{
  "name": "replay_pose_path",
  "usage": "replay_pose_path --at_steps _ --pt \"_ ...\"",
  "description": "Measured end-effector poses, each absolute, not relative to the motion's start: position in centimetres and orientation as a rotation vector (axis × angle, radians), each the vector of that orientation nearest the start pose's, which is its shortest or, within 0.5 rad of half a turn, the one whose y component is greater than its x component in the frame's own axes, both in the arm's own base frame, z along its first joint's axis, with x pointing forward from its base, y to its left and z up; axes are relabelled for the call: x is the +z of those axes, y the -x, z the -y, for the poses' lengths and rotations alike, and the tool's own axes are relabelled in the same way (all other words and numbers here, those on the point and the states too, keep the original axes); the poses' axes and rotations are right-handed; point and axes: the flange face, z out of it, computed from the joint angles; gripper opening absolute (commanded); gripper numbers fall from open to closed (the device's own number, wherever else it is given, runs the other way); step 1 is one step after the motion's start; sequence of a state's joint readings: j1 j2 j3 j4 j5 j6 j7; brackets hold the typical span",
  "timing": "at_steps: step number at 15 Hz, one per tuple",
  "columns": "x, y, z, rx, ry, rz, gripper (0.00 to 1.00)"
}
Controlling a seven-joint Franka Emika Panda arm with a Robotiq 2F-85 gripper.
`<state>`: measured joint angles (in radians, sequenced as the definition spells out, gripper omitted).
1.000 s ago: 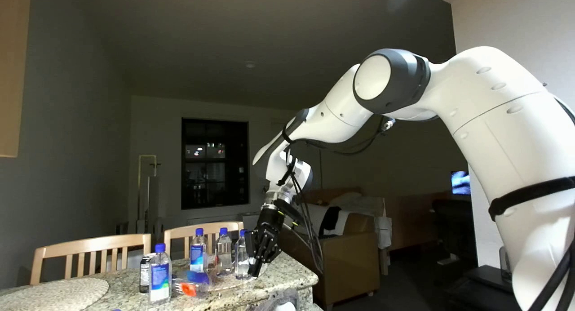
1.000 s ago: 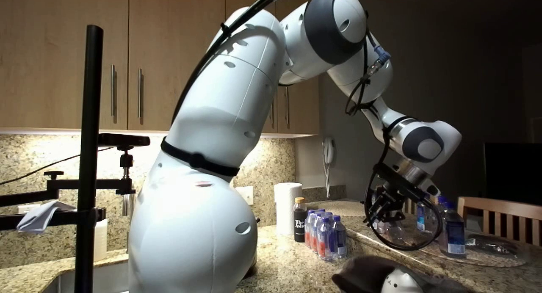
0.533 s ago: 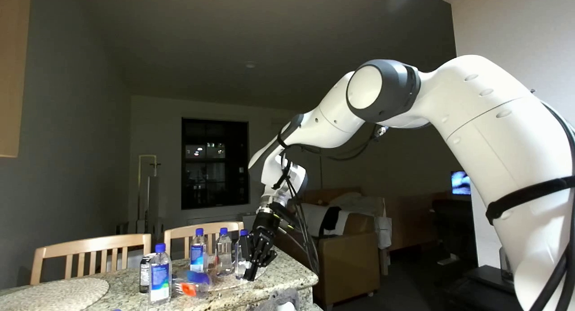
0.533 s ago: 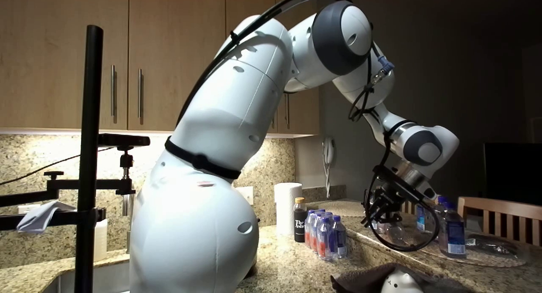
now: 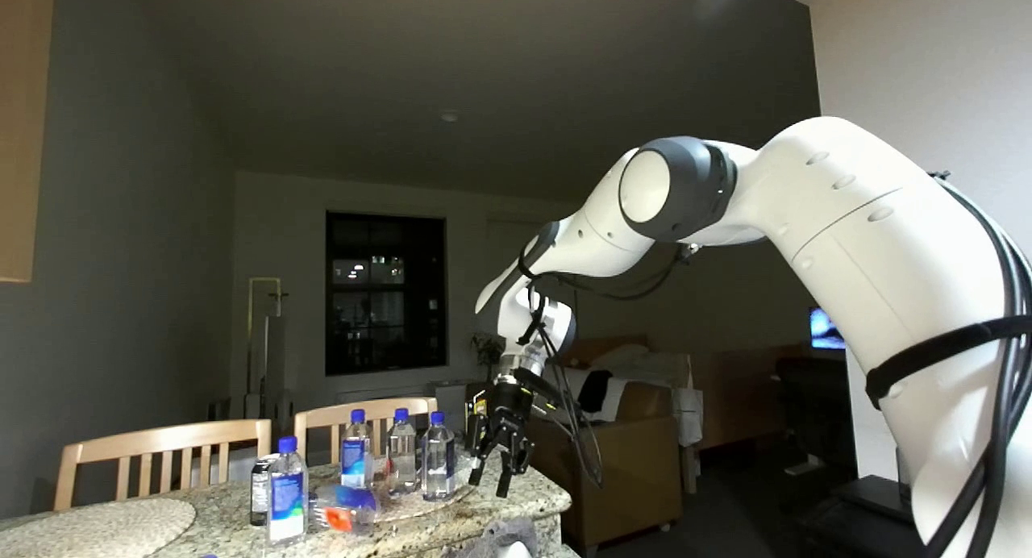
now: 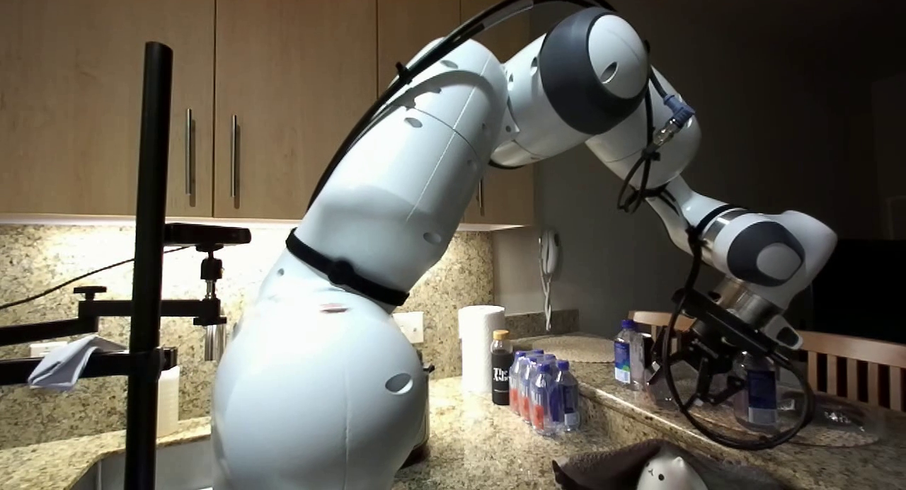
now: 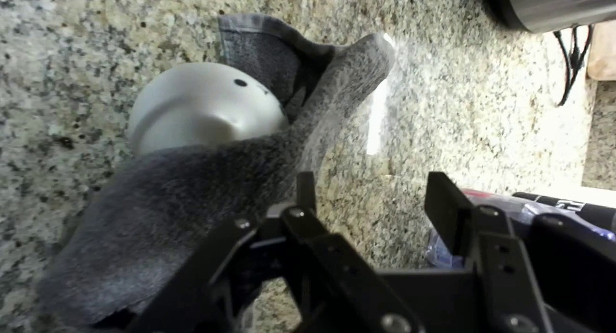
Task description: Pick up the grey cloth and put it on the counter
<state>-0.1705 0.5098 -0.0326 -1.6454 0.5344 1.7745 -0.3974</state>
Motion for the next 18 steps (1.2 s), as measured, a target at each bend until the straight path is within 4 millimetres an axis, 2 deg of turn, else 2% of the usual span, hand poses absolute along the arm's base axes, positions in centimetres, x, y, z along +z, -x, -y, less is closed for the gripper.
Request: replay_pose_path --at_steps 2,8,12,18 --pt "29.5 -64.2 10.3 0.26 2.567 -0.061 0.99" --pt "25.0 -66.6 14.3 0.066 2.655 -0.193 1.0" --pt "22.2 -67.2 15.8 0.007 2.691 -0.276 1.0" --pt "18.9 -67.2 17.1 0.063 2.698 -0.369 1.0"
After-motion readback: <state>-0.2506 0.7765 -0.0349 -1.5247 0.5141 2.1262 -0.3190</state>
